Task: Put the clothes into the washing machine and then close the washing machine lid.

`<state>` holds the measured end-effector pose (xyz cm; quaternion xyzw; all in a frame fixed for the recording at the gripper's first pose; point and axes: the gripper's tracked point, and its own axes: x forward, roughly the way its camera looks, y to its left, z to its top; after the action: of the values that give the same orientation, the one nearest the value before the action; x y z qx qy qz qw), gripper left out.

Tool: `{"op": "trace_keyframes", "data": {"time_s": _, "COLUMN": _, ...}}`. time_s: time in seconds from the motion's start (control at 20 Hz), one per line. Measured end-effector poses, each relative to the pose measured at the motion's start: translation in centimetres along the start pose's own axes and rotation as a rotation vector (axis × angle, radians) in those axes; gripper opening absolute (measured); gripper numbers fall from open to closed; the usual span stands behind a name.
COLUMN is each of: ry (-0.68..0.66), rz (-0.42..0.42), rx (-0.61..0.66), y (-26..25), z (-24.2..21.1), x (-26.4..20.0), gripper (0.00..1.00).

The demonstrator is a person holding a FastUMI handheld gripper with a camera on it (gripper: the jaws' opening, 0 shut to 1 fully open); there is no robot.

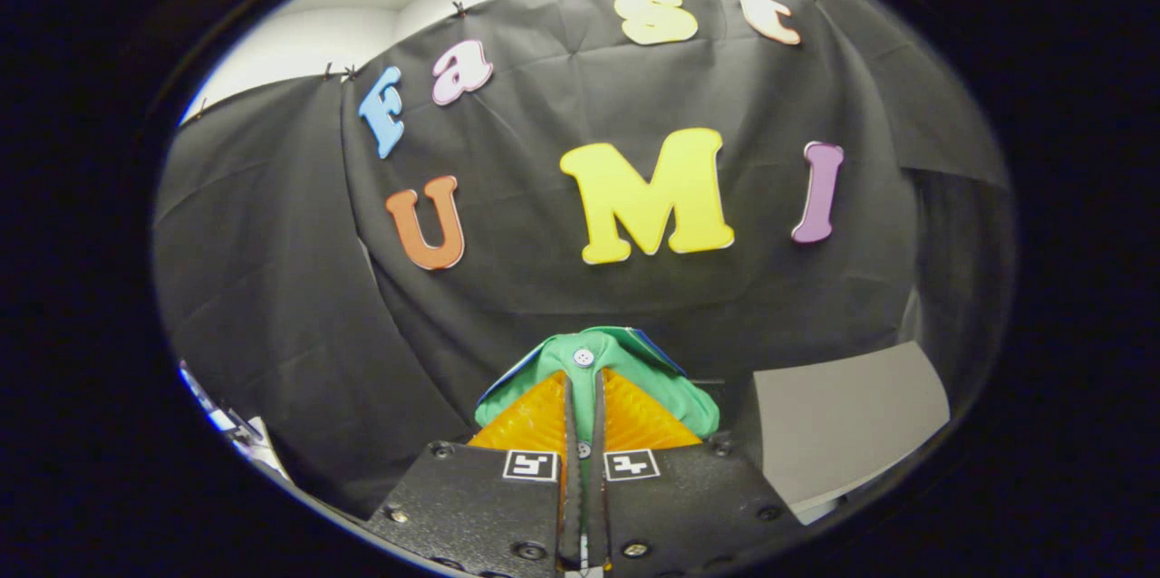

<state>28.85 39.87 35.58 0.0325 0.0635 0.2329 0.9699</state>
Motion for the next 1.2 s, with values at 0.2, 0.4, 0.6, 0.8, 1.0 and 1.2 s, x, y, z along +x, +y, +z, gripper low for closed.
{"op": "trace_keyframes", "data": {"time_s": 0.2, "ry": 0.077, "rz": 0.004, "rx": 0.002, "y": 0.9, "z": -3.2, "x": 4.8, "gripper": 0.06}}
{"op": "trace_keyframes", "data": {"time_s": 0.4, "ry": 0.172, "rz": -0.013, "rx": 0.018, "y": 0.2, "z": -7.5, "x": 9.7, "gripper": 0.06}}
{"op": "trace_keyframes", "data": {"time_s": 0.6, "ry": 0.274, "rz": -0.042, "rx": 0.087, "y": -1.9, "z": -12.0, "x": 14.5, "gripper": 0.06}}
{"op": "trace_keyframes", "data": {"time_s": 0.8, "ry": 0.376, "rz": -0.096, "rx": 0.127, "y": -4.2, "z": -16.6, "x": 18.8, "gripper": 0.06}}
{"op": "trace_keyframes", "data": {"time_s": 1.0, "ry": 0.469, "rz": -0.145, "rx": 0.152, "y": -6.1, "z": -21.6, "x": 21.5, "gripper": 0.06}}
{"op": "trace_keyframes", "data": {"time_s": 1.2, "ry": 0.544, "rz": -0.171, "rx": 0.162, "y": -7.3, "z": -25.9, "x": 23.7, "gripper": 0.06}}
